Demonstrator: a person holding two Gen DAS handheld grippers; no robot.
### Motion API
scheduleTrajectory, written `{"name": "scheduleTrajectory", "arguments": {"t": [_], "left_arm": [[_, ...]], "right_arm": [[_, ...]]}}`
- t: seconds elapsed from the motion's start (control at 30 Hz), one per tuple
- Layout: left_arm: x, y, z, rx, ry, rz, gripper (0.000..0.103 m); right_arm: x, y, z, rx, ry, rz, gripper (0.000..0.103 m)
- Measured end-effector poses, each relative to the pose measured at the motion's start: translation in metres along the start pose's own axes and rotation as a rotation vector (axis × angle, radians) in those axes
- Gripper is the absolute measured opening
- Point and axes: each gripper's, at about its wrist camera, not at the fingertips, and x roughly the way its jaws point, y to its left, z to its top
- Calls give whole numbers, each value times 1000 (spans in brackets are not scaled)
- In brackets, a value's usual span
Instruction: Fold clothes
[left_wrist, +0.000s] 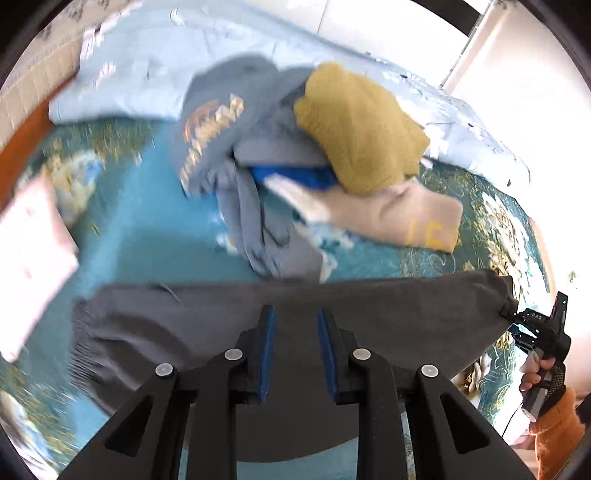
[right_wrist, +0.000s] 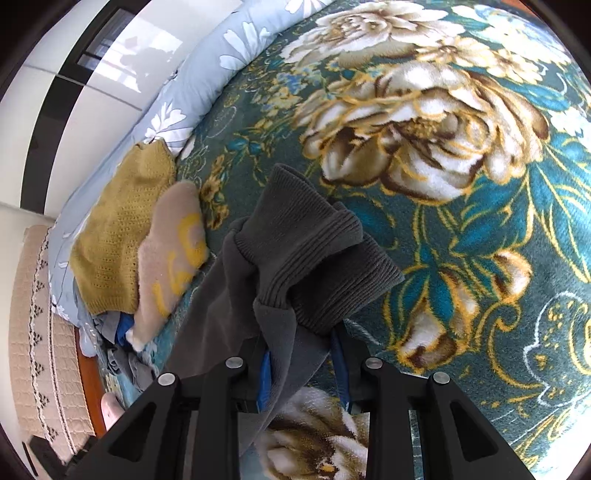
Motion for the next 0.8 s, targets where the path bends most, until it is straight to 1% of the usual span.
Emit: {"name": "scheduleTrajectory", "arguments": {"t": [0.03,0.07,0.13,0.17,0.2,0.23,0.33,0.4,0.47,0.5,0.57,0.63,0.7,0.77,0.8], "left_arm": [[-13,1,7,0,-20,-9,24],[-27,0,17,-14,-51,-54,24],[-55,-5,27,-45,-107,-180,24],[-59,-12,28,-52,-109,-227,25],[-60,-20,27,-57,-109,-269,28],[-52,-35,21,-47,-95,-277,30],[2,-76,0,15,-57,-172,30],[42,-102,-21,37,20,-149,30],[68,-118,-41,30,70,-158,30],[79,-127,-52,30,91,-143,30],[95,-138,-61,54,109,-98,30],[108,-151,-70,122,123,-45,30],[110,-156,-77,154,109,-26,30],[116,-154,-84,136,121,-31,30],[118,-153,-86,145,123,-20,30]], "right_arm": [[0,1,0,-1,1,-1,31],[0,1,1,1,1,-1,31],[1,-1,0,19,1,-5,31],[2,-2,-1,29,0,-6,31],[3,-3,-2,40,-1,-5,31],[3,-3,-2,47,-2,-4,31],[2,-2,-3,47,-8,-4,31],[0,-2,-3,41,-10,4,31],[-3,-2,-3,32,-12,12,31],[-3,-2,-3,31,-13,16,31],[-4,-2,-3,29,-14,22,31],[-3,-3,-3,32,-14,24,31],[-2,-4,-3,37,-13,24,31],[-1,-5,-3,42,-13,24,31],[-1,-5,-3,42,-13,24,31]]}}
